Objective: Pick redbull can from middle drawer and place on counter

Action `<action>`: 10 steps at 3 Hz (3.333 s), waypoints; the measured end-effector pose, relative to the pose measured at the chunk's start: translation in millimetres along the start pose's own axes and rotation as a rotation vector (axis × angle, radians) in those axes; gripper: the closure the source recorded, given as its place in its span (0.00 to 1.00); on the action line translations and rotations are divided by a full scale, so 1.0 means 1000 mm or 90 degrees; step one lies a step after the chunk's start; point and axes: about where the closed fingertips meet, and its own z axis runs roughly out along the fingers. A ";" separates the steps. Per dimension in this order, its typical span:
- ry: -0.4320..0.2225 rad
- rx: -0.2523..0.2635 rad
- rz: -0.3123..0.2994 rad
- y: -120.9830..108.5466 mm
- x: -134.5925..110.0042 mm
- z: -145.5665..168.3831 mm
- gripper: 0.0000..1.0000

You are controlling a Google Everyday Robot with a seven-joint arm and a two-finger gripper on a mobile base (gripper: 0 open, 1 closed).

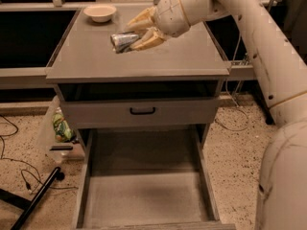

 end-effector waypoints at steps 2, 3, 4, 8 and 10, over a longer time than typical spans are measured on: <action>0.041 0.034 0.013 -0.014 0.020 0.005 1.00; 0.067 0.069 0.023 -0.033 0.048 0.024 1.00; 0.074 0.053 0.051 -0.029 0.069 0.051 1.00; 0.063 -0.011 0.132 0.012 0.090 0.091 0.58; 0.063 -0.011 0.132 0.012 0.090 0.092 0.12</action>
Offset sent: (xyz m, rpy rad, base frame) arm 0.0674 -0.0087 -0.0152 -0.0292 -0.0689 -0.2444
